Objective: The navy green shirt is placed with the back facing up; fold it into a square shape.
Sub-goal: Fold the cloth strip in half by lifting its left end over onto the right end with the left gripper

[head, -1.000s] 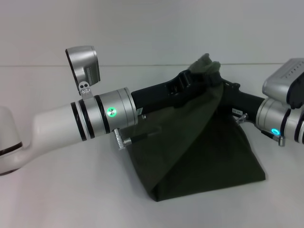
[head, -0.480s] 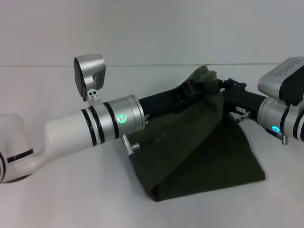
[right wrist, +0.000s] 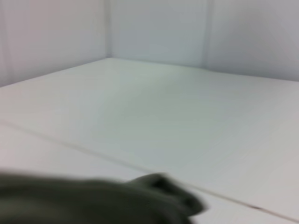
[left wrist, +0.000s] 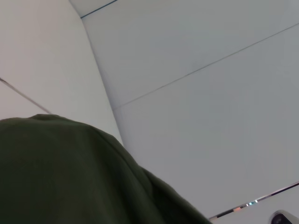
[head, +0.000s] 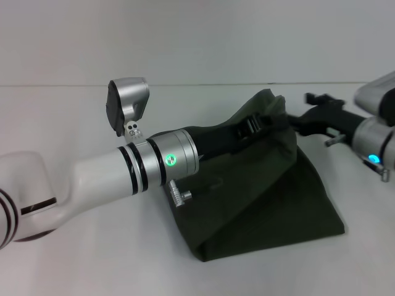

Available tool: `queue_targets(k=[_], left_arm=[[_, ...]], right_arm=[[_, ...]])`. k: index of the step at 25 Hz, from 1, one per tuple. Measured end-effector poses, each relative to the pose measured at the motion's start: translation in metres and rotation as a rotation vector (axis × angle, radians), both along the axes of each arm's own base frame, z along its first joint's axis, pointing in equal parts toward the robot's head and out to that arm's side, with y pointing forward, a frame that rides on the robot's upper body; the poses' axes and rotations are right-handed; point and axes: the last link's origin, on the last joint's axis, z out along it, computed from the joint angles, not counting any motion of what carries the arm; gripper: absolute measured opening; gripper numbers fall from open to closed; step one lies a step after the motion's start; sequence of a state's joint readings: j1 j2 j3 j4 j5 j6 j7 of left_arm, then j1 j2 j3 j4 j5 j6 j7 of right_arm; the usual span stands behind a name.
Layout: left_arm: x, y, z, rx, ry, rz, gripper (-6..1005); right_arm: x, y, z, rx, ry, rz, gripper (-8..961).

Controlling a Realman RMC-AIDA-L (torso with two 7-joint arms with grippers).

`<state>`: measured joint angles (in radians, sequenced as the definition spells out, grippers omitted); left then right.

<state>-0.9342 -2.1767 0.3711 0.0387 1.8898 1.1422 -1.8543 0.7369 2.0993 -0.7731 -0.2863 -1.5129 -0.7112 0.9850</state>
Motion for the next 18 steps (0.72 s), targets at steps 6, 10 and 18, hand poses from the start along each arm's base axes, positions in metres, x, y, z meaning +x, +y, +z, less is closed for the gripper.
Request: queue_targets(k=[6, 10, 18], left_arm=[[0.0, 0.0, -0.005, 0.002, 0.022, 0.003, 56], [0.003, -0.005, -0.009, -0.018, 0.013, 0.0, 56], [0.014, -0.015, -0.018, -0.044, -0.01, -0.045, 55]], right_arm=[[0.033, -0.007, 0.028, 0.15, 0.102, -0.146, 914], [0.042, -0.016, 0.035, 0.177, 0.14, -0.151, 914], [0.06, -0.041, 0.037, 0.177, 0.167, -0.136, 915]])
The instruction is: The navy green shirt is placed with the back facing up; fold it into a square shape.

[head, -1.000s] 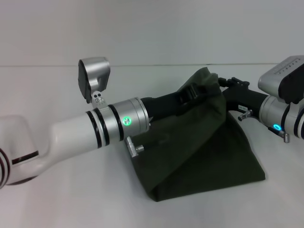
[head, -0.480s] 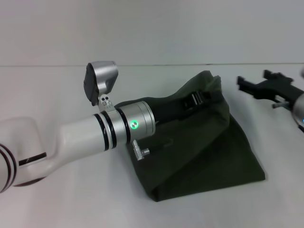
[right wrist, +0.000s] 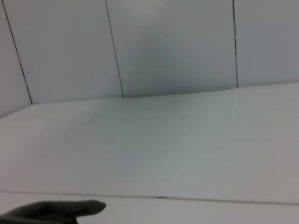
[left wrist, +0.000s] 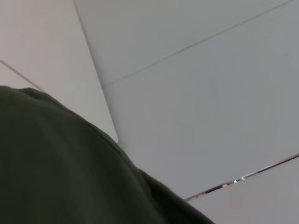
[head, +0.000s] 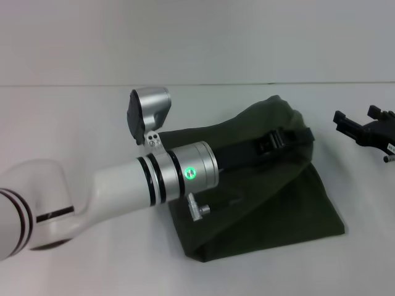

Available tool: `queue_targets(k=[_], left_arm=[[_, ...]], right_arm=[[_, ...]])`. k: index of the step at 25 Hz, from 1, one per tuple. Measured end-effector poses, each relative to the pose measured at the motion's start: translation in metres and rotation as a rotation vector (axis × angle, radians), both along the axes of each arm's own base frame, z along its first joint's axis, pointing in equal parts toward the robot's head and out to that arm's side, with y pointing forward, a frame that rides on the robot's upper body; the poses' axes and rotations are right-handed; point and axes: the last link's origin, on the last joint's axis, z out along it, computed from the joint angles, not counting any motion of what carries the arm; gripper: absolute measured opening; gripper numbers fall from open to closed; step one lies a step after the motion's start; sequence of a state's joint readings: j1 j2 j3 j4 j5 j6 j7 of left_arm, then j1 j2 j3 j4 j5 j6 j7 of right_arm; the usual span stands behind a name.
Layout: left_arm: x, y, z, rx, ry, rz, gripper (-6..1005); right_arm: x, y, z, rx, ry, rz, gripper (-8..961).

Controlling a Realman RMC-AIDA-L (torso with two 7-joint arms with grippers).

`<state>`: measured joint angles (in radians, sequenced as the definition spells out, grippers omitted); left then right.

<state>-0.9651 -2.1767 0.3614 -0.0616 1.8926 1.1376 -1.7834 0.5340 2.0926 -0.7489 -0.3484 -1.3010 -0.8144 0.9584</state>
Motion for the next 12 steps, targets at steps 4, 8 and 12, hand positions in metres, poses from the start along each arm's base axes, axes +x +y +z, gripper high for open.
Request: queue_targets(k=[4, 8, 12], left_arm=[[0.007, -0.007, -0.002, 0.013, -0.035, -0.043, 55], [0.013, -0.016, 0.0, -0.007, -0.1, -0.06, 96], [0.013, -0.026, 0.001, -0.028, -0.167, -0.051, 242]], right_arm=[[0.006, -0.007, -0.001, -0.002, 0.006, -0.015, 914], [0.012, -0.011, 0.001, 0.01, 0.017, -0.033, 915], [0.017, -0.014, 0.004, 0.031, 0.03, -0.054, 915]])
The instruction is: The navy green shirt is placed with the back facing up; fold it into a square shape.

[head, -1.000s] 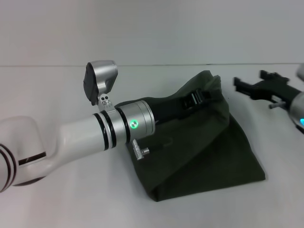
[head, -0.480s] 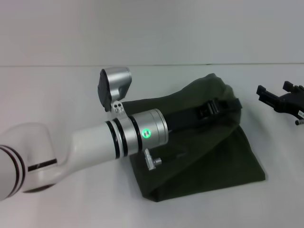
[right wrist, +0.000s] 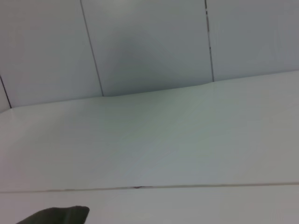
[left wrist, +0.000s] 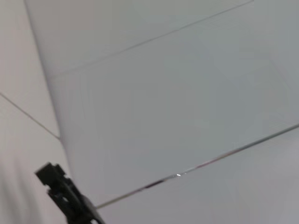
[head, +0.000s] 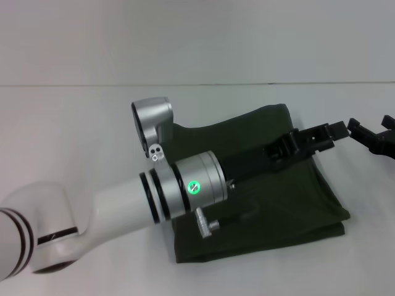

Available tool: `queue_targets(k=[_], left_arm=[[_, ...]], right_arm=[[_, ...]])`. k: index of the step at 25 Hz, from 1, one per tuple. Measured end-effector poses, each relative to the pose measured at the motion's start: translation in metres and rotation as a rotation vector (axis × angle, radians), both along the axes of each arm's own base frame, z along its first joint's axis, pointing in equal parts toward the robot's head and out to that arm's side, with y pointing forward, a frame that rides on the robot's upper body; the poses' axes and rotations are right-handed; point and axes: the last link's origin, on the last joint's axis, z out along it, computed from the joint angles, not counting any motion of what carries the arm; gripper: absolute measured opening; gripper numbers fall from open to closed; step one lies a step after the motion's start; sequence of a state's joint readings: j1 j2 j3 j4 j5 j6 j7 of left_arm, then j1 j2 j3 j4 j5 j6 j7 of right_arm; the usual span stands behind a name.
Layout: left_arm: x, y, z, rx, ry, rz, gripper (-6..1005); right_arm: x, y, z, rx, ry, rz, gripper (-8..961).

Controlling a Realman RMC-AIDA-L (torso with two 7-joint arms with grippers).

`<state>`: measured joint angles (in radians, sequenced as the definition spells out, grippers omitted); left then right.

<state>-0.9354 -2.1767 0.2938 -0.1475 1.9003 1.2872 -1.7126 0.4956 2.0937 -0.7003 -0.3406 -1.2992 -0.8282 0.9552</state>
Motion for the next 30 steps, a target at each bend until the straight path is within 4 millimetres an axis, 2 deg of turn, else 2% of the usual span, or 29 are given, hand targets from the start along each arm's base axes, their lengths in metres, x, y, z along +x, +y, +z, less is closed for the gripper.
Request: queue_targets(k=[1, 5, 9, 12, 16, 22, 24, 26, 30], left_arm=[[0.0, -0.005, 0.001, -0.01, -0.018, -0.019, 347], [-0.008, -0.018, 0.015, -0.026, -0.029, -0.156, 508], [-0.053, -0.025, 0.043, 0.029, 0.079, -0.248, 681], [-0.09, -0.03, 0.07, 0.099, 0.166, -0.249, 819], [-0.122, -0.035, 0.099, 0.161, 0.221, -0.175, 870], [-0.136, -0.033, 0.108, 0.148, 0.266, -0.113, 889], [-0.142, -0.018, 0.109, 0.07, 0.298, 0.028, 887], [-0.144, -0.013, 0.109, 0.043, 0.316, 0.069, 887], [-0.152, 0.021, 0.112, -0.063, 0.445, 0.282, 887]], right_arm=[[0.001, -0.001, 0.0, 0.001, 0.001, 0.0, 915], [-0.003, -0.013, -0.001, -0.035, -0.006, 0.086, 915], [-0.025, -0.04, -0.004, -0.155, -0.017, 0.347, 914], [-0.04, -0.061, -0.008, -0.283, -0.044, 0.532, 914], [-0.039, -0.071, -0.018, -0.4, -0.11, 0.58, 914], [-0.024, -0.072, -0.025, -0.437, -0.158, 0.497, 914], [-0.022, -0.082, -0.023, -0.437, -0.144, 0.519, 915], [-0.022, -0.086, -0.022, -0.439, -0.142, 0.536, 915], [-0.018, -0.107, -0.023, -0.469, -0.155, 0.602, 915]])
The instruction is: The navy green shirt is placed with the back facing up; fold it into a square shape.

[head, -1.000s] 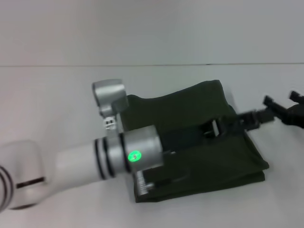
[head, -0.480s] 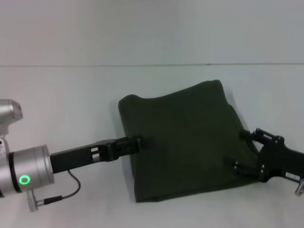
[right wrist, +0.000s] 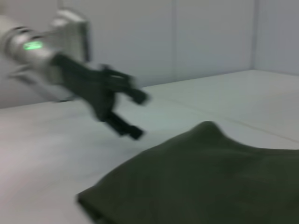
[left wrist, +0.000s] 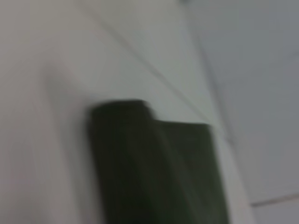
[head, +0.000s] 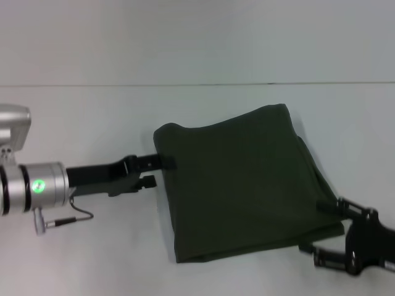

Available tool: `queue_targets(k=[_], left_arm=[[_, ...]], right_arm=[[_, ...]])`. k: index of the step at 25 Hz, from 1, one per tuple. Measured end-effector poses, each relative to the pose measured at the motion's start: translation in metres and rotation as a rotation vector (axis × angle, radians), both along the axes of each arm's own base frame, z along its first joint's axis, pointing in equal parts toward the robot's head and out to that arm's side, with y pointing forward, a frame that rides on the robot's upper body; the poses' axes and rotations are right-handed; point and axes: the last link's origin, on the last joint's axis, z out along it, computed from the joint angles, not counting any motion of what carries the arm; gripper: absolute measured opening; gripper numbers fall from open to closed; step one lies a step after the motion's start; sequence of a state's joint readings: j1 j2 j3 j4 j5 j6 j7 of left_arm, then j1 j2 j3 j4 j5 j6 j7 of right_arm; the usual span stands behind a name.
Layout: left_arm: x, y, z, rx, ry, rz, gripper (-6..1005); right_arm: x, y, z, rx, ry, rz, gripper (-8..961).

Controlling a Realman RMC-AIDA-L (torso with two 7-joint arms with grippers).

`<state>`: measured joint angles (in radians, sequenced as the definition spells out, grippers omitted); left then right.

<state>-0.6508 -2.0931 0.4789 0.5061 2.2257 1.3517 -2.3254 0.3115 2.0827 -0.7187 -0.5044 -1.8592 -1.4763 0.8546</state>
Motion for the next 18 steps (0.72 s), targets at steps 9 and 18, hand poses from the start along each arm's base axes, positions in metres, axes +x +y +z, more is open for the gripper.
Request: queue_targets(k=[9, 18], left_arm=[[0.008, 0.03, 0.001, 0.022, 0.056, 0.121, 887], [0.015, 0.039, -0.015, 0.025, 0.101, 0.135, 888]], right_arm=[[0.005, -0.022, -0.005, -0.042, -0.006, 0.036, 914], [0.002, -0.021, -0.008, -0.07, -0.02, 0.055, 915]])
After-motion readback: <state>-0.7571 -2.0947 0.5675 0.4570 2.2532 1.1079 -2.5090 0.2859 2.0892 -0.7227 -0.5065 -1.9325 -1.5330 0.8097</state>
